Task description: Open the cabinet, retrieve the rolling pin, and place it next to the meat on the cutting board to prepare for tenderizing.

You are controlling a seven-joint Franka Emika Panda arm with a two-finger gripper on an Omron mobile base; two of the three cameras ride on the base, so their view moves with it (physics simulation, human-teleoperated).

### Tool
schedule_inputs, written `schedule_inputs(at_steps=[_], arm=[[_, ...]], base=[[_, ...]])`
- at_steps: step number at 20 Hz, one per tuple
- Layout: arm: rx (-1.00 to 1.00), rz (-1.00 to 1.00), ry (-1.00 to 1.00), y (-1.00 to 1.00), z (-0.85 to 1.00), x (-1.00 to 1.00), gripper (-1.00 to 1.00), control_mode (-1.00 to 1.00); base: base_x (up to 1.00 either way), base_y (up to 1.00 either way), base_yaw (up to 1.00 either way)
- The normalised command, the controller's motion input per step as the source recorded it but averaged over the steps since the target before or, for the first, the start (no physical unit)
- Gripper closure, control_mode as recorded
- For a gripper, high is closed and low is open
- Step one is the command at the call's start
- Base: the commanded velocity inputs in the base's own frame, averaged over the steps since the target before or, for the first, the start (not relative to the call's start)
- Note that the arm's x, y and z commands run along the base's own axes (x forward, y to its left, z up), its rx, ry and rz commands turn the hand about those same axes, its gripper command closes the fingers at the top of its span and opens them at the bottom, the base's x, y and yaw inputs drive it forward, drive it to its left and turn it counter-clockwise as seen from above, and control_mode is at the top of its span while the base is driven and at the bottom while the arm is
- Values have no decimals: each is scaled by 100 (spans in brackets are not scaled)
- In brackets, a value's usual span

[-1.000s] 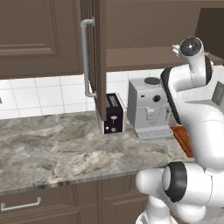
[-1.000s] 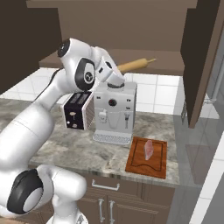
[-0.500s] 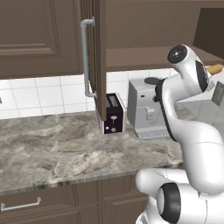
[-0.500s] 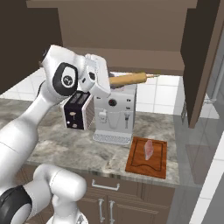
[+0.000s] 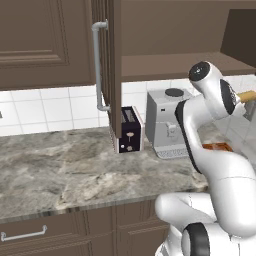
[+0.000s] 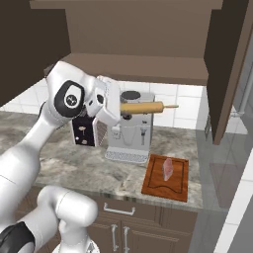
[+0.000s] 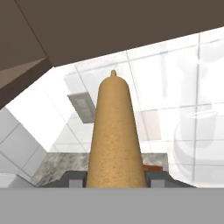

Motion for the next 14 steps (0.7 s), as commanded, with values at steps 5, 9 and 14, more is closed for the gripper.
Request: schedule_inputs(at_steps=[5,9,14], arm=[[5,-1,3,0,-32,-5,100,-100],[0,0,1,0,-50,-7,100,-100],[0,0,0,0,-49,-7,100,-100]], base=[[0,0,0],[0,0,0],[0,0,0]])
